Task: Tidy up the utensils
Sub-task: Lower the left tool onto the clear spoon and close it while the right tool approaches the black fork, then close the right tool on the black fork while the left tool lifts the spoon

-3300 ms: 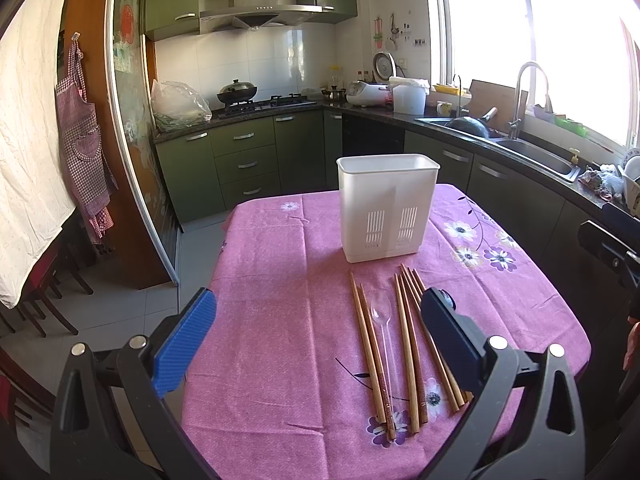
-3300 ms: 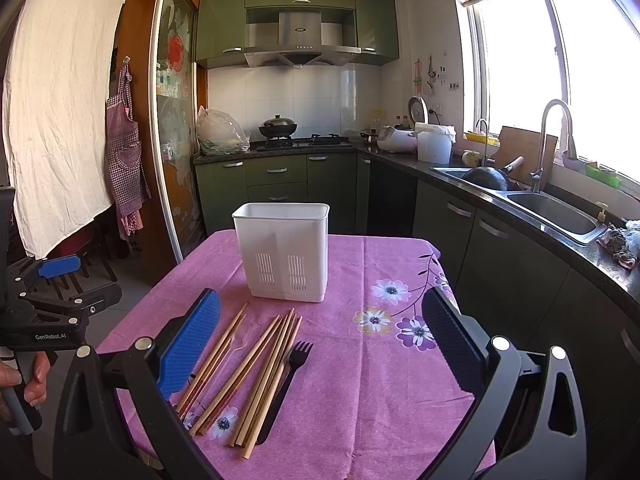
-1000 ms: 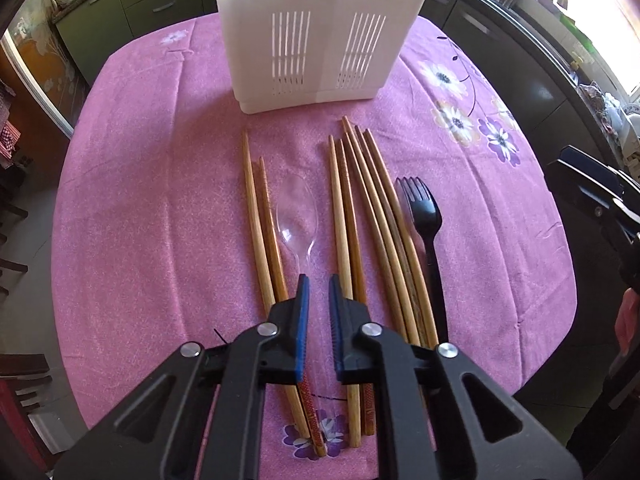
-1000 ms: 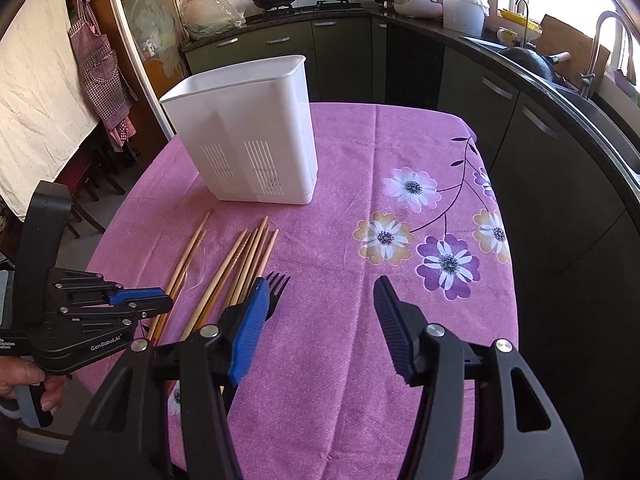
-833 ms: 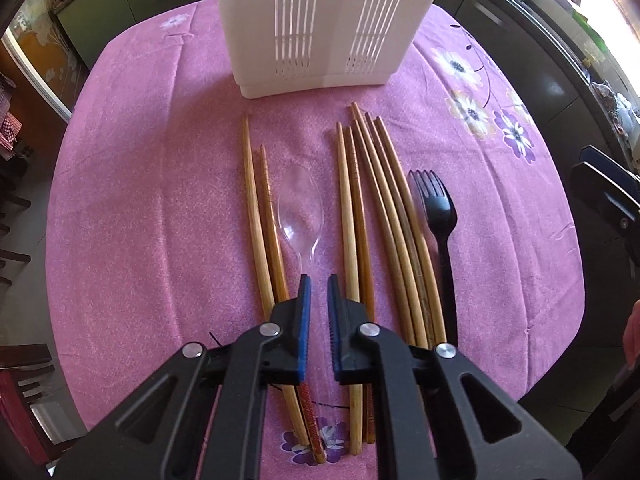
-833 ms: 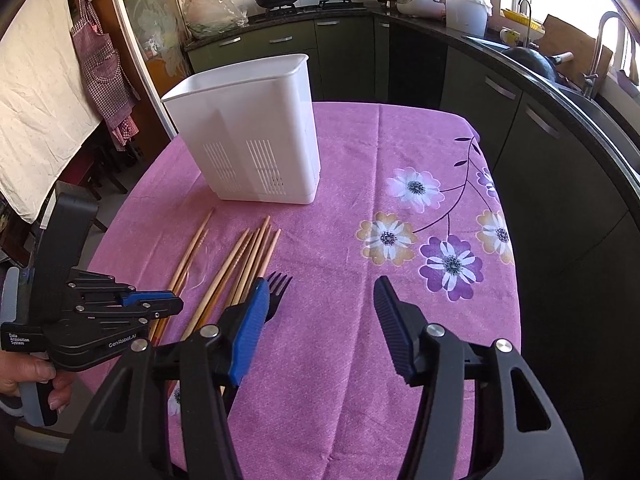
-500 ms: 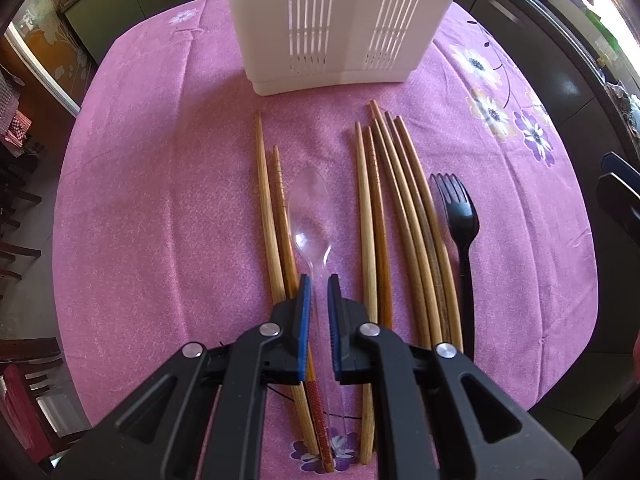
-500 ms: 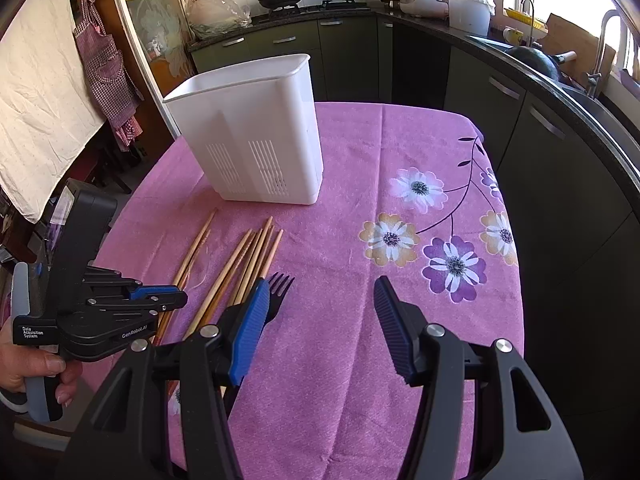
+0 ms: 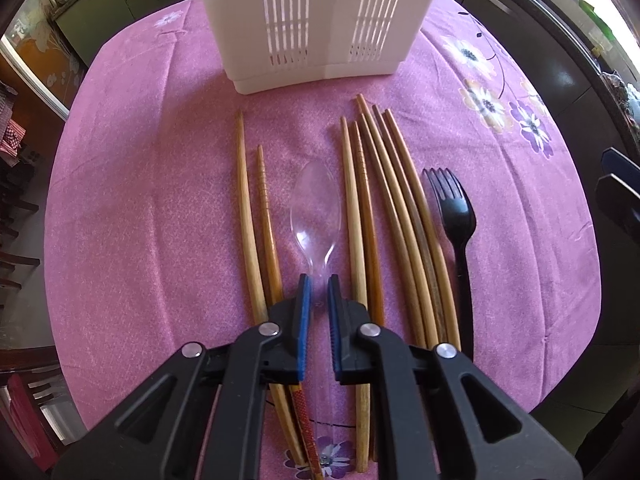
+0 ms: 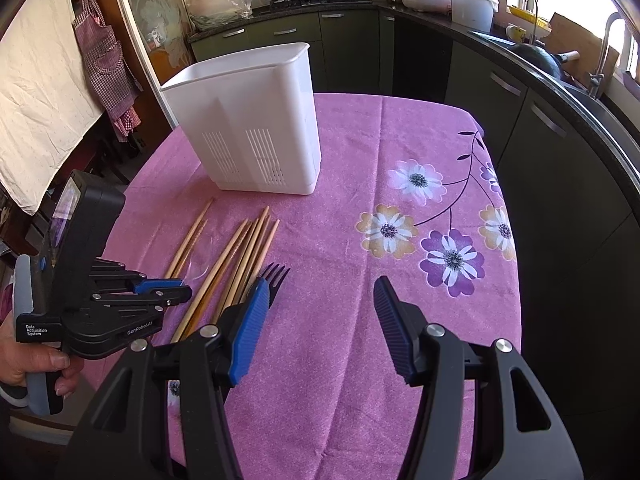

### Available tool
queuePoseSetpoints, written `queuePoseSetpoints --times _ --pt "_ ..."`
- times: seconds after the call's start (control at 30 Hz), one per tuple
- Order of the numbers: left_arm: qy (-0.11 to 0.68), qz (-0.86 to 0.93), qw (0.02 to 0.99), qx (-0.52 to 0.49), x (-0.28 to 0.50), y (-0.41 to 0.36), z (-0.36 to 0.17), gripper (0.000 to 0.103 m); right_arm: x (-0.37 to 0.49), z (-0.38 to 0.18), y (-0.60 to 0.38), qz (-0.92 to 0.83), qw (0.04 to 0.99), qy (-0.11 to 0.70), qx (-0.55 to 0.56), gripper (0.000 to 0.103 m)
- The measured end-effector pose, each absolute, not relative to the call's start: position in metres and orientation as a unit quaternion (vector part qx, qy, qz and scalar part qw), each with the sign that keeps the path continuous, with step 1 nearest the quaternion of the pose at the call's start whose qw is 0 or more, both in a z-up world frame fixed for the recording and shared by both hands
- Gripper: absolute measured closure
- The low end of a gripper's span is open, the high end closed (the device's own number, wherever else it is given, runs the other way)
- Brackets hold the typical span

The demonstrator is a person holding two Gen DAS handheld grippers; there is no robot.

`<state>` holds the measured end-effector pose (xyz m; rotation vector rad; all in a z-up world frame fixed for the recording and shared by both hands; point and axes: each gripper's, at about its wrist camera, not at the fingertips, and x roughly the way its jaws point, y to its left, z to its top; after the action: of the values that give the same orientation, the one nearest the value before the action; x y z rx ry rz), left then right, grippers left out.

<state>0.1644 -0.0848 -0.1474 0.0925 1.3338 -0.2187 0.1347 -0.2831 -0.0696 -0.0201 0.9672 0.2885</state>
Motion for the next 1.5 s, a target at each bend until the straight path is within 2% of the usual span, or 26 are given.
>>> queuePoseSetpoints --times 0.1,0.27,0.37,0.47,0.87,1.27,1.5 --pt "0.597 -0.112 0.794 0.023 0.161 -0.076 -0.137 0.094 0.137 -0.076 -0.279 0.15 0.862 0.485 -0.004 0.05" --pt "0.535 -0.119 0.836 0.008 0.152 -0.065 -0.097 0.094 0.146 -0.092 -0.266 0.164 0.832 0.529 0.011 0.075" --pt "0.499 -0.119 0.858 -0.002 0.147 -0.061 -0.077 0.094 0.146 -0.099 -0.254 0.173 0.817 0.549 0.011 0.084" --pt "0.475 -0.119 0.872 -0.008 0.141 -0.058 -0.062 0.094 0.145 -0.105 -0.24 0.167 0.815 0.555 0.0 0.087" --pt "0.458 -0.136 0.878 0.001 0.124 -0.045 -0.054 0.094 0.146 -0.138 -0.209 0.147 0.783 0.603 -0.041 0.087" --pt "0.453 -0.141 0.881 0.006 0.123 -0.041 -0.054 0.094 0.16 -0.149 -0.184 0.13 0.78 0.607 -0.079 0.088" --pt "0.431 -0.153 0.889 -0.006 0.127 -0.038 -0.029 0.094 0.165 -0.137 -0.204 0.147 0.798 0.584 -0.026 0.093"
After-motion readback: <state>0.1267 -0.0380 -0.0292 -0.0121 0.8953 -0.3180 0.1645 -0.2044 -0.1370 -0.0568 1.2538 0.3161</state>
